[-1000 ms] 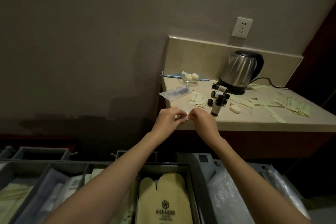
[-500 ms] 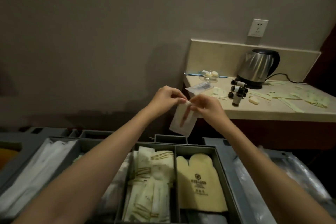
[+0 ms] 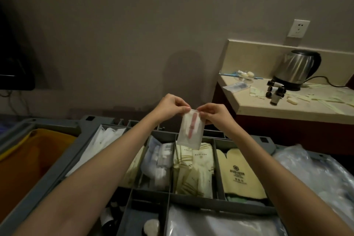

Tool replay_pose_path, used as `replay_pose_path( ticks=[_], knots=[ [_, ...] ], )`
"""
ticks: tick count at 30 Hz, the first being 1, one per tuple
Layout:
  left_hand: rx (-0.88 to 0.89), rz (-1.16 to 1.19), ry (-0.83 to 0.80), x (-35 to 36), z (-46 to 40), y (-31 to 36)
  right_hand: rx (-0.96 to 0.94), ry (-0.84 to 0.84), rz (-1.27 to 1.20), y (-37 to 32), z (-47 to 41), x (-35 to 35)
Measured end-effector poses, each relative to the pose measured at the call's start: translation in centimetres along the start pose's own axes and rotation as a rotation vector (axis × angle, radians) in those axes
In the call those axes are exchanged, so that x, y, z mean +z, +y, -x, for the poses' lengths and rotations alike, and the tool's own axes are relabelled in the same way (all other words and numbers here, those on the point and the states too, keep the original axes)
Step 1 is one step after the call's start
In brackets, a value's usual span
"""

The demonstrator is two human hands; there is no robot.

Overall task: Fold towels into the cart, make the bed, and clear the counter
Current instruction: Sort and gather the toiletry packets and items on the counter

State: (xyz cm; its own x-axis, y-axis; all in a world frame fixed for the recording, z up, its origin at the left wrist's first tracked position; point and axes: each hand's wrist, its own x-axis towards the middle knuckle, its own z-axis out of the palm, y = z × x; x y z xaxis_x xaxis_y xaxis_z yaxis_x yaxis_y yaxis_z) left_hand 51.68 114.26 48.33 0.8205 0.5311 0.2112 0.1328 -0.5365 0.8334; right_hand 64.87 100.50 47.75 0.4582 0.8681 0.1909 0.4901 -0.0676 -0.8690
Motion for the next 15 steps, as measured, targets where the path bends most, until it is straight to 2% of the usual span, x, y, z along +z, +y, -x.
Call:
replay_pose_path(
  ticks=[8, 15],
  knots=[
    [-0.048, 0.107, 0.022, -5.5, 6.0, -1.9, -0.029, 0.128, 0.004, -1.8, 0.6, 4.2],
    [-0.072, -0.005, 0.004, -9.0, 9.7, -3.8, -0.022, 0.049, -0.045, -3.2, 0.6, 10.2]
  ],
)
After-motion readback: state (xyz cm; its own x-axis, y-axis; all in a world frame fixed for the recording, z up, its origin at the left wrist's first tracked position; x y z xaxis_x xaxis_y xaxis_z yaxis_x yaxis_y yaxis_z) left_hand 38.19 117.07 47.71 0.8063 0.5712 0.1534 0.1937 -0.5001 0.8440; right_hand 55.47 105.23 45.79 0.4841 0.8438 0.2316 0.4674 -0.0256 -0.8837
